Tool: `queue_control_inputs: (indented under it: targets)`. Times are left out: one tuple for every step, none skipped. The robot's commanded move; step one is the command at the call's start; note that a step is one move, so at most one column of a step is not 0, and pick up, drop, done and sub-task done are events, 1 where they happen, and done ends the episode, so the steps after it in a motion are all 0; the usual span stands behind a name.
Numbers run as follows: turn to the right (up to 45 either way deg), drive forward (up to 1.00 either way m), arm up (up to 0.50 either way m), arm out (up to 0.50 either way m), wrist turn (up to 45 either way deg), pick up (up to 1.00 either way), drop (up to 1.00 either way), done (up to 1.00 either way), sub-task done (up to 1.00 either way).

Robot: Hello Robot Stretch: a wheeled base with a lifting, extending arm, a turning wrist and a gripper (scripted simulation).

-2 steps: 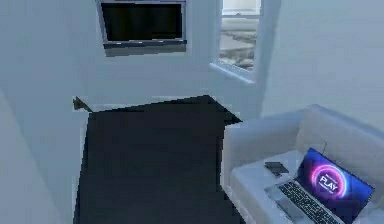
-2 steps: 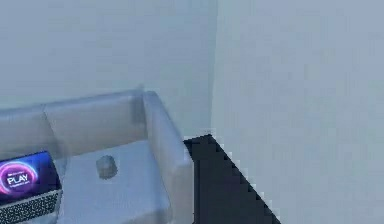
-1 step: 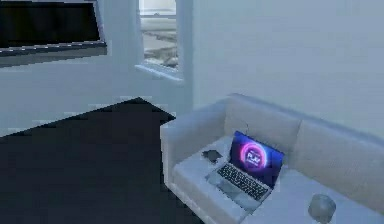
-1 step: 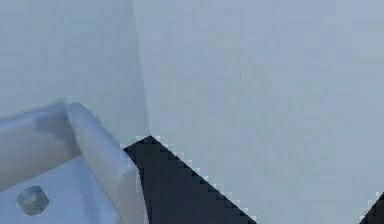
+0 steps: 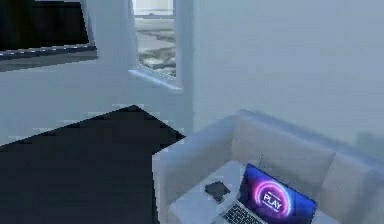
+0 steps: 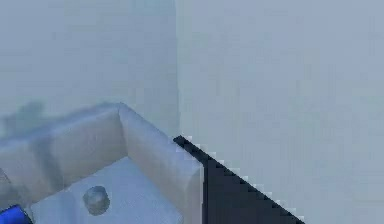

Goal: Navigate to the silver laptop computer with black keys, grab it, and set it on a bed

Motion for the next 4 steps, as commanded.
queue_control_inputs:
  targets:
    - [-45.0, 0.00, 0.00, 0.00, 0.0, 0.00, 0.00, 0.00, 0.00]
    - [-18.0, 0.00, 0.00, 0.00, 0.0, 0.00, 0.00, 0.00, 0.00]
    - [0.0, 0.00, 0.50, 0.00, 0.0, 0.00, 0.00, 0.00, 0.00]
    - [0.0, 0.00, 0.02, 0.00, 0.0, 0.00, 0.00, 0.00, 0.00]
